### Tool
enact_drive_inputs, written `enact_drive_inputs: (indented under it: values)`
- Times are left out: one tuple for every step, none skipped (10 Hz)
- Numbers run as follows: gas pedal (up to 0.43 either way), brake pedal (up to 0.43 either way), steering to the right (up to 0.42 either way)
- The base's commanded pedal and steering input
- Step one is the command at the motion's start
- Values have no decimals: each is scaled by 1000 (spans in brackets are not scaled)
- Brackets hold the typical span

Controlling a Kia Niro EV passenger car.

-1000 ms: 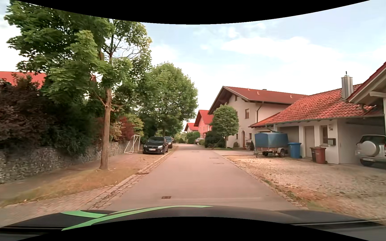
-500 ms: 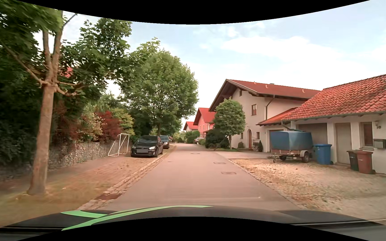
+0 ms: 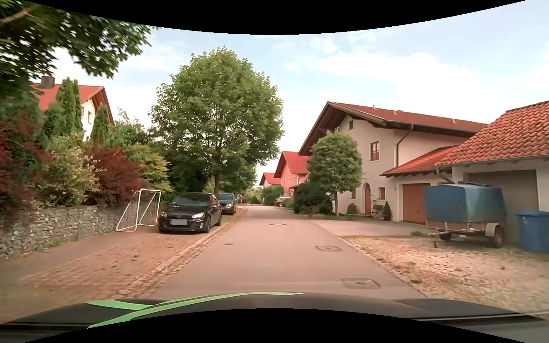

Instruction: Follow the waypoints while adhering to traffic rules and regulations

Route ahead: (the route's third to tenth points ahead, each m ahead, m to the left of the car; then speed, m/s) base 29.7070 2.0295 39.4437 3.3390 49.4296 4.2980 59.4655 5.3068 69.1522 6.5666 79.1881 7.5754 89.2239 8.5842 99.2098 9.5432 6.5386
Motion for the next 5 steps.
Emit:
enact_drive_inputs:
  values:
    - [87,0,4]
    - [87,0,3]
    - [87,0,1]
    - [87,0,1]
    - [87,0,0]
